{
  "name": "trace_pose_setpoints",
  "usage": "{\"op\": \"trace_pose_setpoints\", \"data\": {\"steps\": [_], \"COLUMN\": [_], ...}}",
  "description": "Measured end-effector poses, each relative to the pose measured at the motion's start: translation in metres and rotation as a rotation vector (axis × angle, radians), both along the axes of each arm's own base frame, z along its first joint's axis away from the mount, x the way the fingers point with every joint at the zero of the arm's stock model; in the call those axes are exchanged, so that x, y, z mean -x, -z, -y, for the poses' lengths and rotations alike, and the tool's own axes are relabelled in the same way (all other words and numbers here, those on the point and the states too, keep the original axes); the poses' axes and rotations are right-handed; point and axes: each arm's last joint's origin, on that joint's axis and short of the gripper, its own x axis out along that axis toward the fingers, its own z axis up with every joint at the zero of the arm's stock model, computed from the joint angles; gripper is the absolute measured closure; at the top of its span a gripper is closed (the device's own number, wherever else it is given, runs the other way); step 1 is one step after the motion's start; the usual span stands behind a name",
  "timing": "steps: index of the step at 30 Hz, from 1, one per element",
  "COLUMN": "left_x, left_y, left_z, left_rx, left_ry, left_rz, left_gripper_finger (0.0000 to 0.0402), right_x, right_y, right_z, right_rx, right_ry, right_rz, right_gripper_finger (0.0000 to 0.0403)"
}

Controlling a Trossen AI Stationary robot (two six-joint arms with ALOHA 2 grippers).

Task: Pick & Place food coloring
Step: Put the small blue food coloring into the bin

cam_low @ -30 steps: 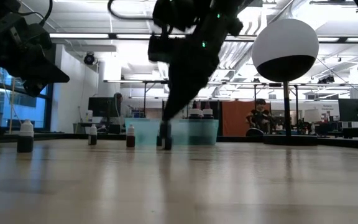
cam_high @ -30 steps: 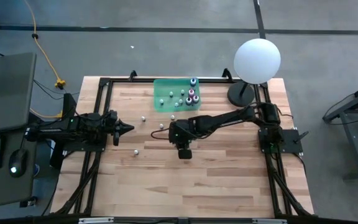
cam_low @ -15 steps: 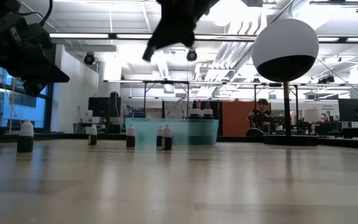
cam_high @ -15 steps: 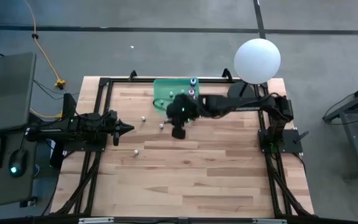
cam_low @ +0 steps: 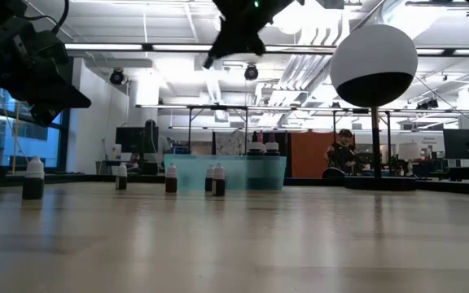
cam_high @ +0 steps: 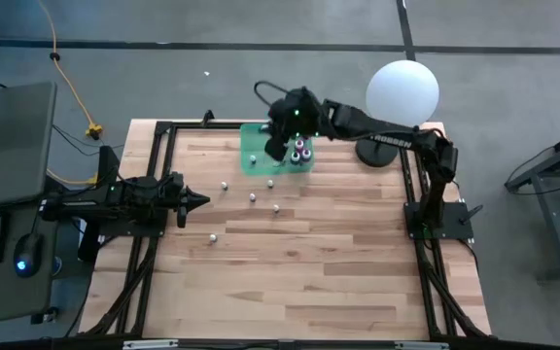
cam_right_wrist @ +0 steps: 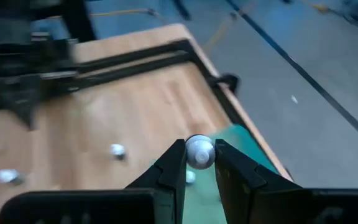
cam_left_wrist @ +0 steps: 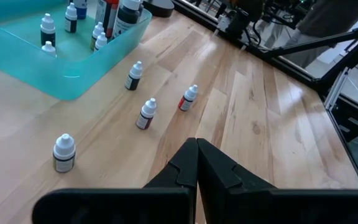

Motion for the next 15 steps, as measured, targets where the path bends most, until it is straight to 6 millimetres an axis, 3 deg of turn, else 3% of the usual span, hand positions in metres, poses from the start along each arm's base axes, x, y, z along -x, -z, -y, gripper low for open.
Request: {"op": "trace_pose_setpoints", "data": {"steps": [8, 15], "left_x": [0.0, 0.0], "left_y": [0.0, 0.0], "left_z": [0.0, 0.0], "left_rx": [0.0, 0.0], "left_ry": [0.0, 0.0], "left_rz": [0.0, 0.0], "left_gripper_finger": [0.0401, 0.0401], "right_x": [0.023, 0.04], "right_y": [0.023, 0.057], "right_z": [0.053, 0.083], "right_rx": [-0.083, -0.144], "right_ry": [0.196, 0.297], "right_rz": [-0.044, -0.088], "right_gripper_finger": [0.0339, 0.0339]}}
